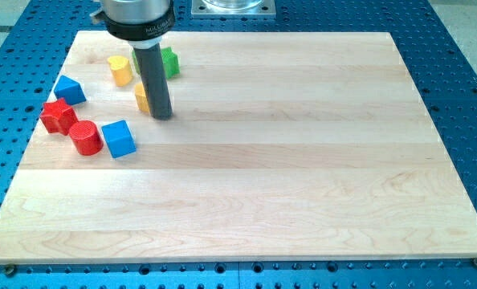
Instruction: Move the hexagon to the right of the triangle
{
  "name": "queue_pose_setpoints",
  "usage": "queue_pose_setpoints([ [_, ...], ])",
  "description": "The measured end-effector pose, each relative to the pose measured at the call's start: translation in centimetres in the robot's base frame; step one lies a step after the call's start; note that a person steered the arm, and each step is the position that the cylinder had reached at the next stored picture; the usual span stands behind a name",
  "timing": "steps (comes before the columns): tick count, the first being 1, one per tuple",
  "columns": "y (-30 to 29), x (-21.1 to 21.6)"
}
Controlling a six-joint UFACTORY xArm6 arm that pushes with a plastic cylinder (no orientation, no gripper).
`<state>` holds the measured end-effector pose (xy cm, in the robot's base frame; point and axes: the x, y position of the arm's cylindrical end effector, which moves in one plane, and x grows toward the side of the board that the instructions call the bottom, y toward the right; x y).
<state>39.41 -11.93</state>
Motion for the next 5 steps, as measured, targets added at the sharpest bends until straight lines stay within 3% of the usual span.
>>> queue_pose_setpoints([
  [1,0.1,-0.4],
  [2,-4.9,-2.0],
  [5,-1.4,-4.5],
])
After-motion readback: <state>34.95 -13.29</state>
